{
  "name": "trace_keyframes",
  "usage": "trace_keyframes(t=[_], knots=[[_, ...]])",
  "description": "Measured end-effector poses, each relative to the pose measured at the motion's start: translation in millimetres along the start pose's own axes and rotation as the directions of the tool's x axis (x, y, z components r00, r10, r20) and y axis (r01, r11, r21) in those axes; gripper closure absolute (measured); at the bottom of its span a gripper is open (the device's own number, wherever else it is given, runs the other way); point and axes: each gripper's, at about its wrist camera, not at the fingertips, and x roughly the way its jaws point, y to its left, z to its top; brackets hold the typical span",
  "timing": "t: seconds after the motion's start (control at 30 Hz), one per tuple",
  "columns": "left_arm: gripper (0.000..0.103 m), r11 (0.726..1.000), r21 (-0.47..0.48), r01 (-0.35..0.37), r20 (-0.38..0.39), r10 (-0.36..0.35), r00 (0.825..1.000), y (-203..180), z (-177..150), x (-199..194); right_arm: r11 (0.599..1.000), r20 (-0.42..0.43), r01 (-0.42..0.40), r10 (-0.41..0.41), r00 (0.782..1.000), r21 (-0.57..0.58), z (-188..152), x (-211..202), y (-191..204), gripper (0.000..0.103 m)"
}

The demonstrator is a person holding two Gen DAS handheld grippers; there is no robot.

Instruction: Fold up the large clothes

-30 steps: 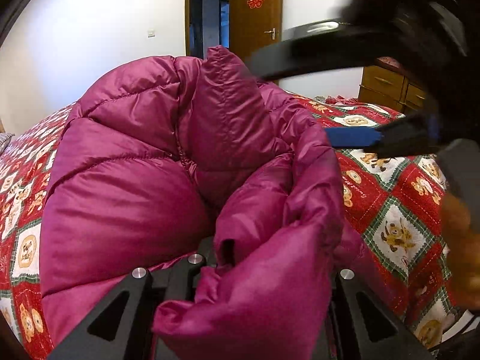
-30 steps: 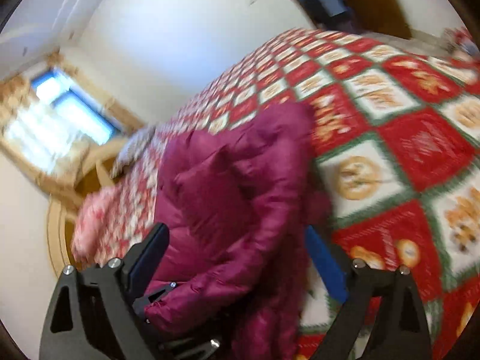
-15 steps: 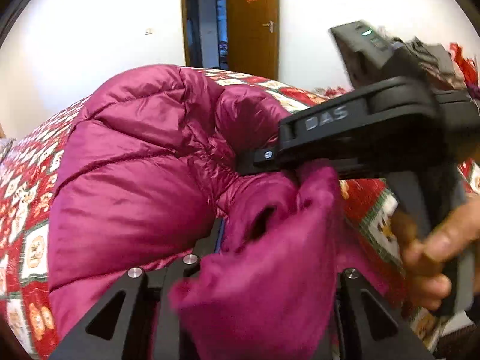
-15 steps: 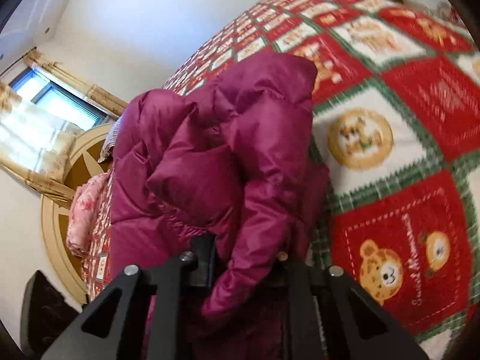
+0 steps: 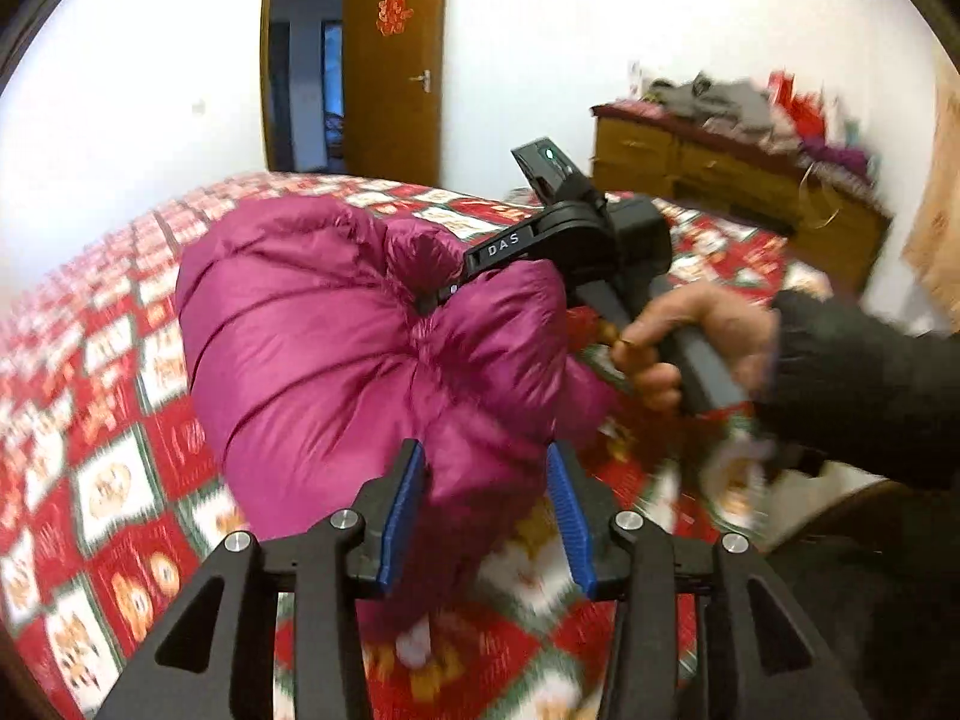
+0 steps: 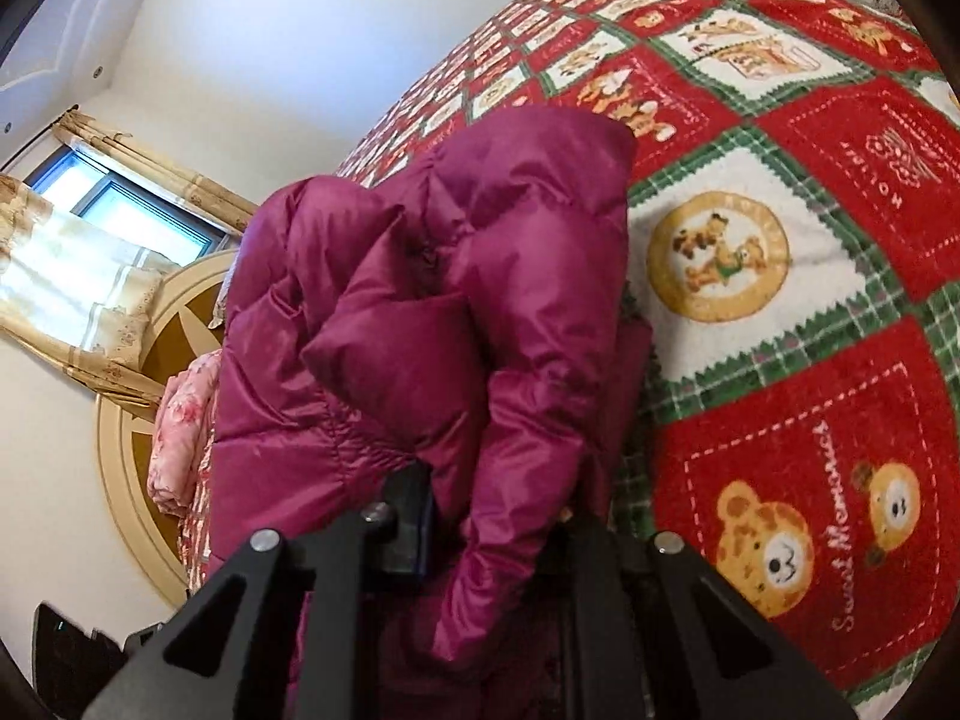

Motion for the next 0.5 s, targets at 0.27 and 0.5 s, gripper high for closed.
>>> trace_keyframes(t=[0.27,0.5], knots=[[0.051,0.930,-0.343,-0.130,0.041,0.153,0.987,106.1,28.5,-9.0,1.000,-0.010,-0.011,0.011,1.000,-0.006,-0.8,1.1,-2.1,0.087],[0.051,0.866,-0.451,-0.216,-0.078,0.203,0.976,141.9,80.6,84.8,1.000,-0.009,0.011,-0.011,1.000,-0.015,-4.7,-2.6,2.6,0.086]])
